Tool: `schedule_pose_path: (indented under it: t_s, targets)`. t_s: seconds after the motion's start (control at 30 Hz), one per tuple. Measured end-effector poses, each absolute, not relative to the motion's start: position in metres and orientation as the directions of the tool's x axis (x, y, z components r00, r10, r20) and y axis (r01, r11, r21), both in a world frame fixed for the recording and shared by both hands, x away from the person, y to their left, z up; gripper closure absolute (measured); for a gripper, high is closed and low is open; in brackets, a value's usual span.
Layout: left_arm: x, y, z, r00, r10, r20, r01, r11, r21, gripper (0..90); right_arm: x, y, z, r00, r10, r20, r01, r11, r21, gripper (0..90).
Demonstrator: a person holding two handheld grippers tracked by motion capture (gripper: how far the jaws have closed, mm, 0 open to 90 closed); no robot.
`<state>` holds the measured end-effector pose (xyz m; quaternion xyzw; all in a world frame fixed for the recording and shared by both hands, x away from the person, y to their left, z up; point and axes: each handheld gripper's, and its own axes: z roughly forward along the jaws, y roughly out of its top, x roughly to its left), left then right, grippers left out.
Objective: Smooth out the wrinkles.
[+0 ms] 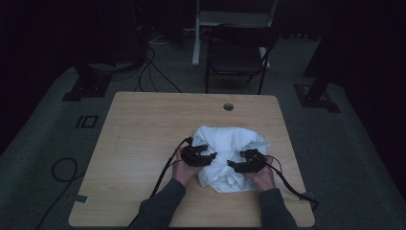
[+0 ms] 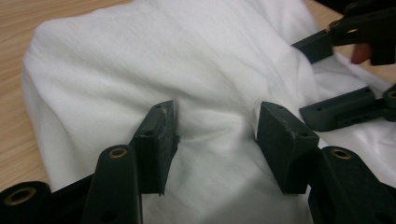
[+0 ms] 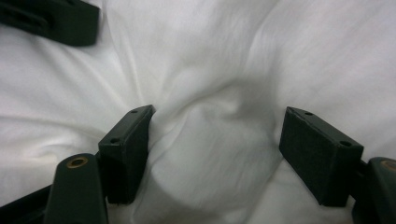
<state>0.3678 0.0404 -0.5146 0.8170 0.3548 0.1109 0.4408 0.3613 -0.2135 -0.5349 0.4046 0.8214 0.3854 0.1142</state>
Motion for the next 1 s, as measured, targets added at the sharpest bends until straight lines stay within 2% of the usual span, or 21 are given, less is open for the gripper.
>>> schedule_pose_path:
  t_s: [0.13, 0.23, 0.3, 0.4, 0.43, 0.5, 0.57, 0.6, 0.63, 0.8, 0.93, 1.0]
  targets:
    - [0.357, 0.058, -0.504, 0.705, 0.691, -0.157, 0.446, -0.261, 0.856, 41.0, 0.359, -0.225, -0.533, -0.645, 0.754, 0.128, 0.572, 0.365, 0.734, 26.8]
    - [0.352, 0.056, -0.511, 0.732, 0.663, -0.158, 0.457, -0.305, 0.836, 38.2, 0.354, -0.242, -0.528, -0.641, 0.748, 0.17, 0.56, 0.305, 0.77, 34.5]
    - [0.354, 0.049, -0.526, 0.736, 0.653, -0.181, 0.504, -0.349, 0.79, 38.2, 0.354, -0.246, -0.529, -0.637, 0.757, 0.146, 0.571, 0.336, 0.749, 40.7]
    - [0.359, 0.044, -0.537, 0.717, 0.663, -0.216, 0.547, -0.341, 0.765, 38.4, 0.356, -0.246, -0.538, -0.632, 0.762, 0.143, 0.591, 0.354, 0.725, 42.3]
    - [0.366, 0.046, -0.539, 0.695, 0.68, -0.233, 0.573, -0.328, 0.751, 38.1, 0.362, -0.248, -0.546, -0.612, 0.764, 0.204, 0.617, 0.301, 0.727, 43.1]
    - [0.371, 0.048, -0.537, 0.676, 0.712, -0.189, 0.568, -0.34, 0.749, 38.0, 0.363, -0.247, -0.547, -0.605, 0.77, 0.204, 0.617, 0.291, 0.732, 43.0]
    - [0.377, 0.054, -0.536, 0.645, 0.742, -0.184, 0.584, -0.322, 0.745, 38.1, 0.366, -0.242, -0.549, -0.591, 0.775, 0.223, 0.621, 0.261, 0.739, 43.1]
    - [0.377, 0.054, -0.536, 0.645, 0.742, -0.184, 0.584, -0.322, 0.745, 38.1, 0.368, -0.238, -0.549, -0.586, 0.779, 0.223, 0.621, 0.255, 0.741, 43.0]
    - [0.383, 0.066, -0.536, 0.598, 0.784, -0.166, 0.595, -0.296, 0.747, 38.1, 0.372, -0.233, -0.549, -0.579, 0.784, 0.226, 0.623, 0.246, 0.743, 42.9]
    - [0.393, 0.102, -0.532, 0.516, 0.836, -0.189, 0.621, -0.213, 0.754, 38.5, 0.394, -0.194, -0.549, -0.582, 0.778, 0.238, 0.618, 0.232, 0.751, 40.0]
    - [0.391, 0.121, -0.52, 0.51, 0.839, -0.188, 0.59, -0.182, 0.787, 37.1, 0.4, -0.185, -0.535, -0.587, 0.761, 0.275, 0.597, 0.178, 0.782, 26.7]
    - [0.387, 0.128, -0.514, 0.524, 0.829, -0.195, 0.569, -0.17, 0.805, 35.3, 0.393, -0.192, -0.522, -0.593, 0.753, 0.287, 0.565, 0.135, 0.814, 23.8]
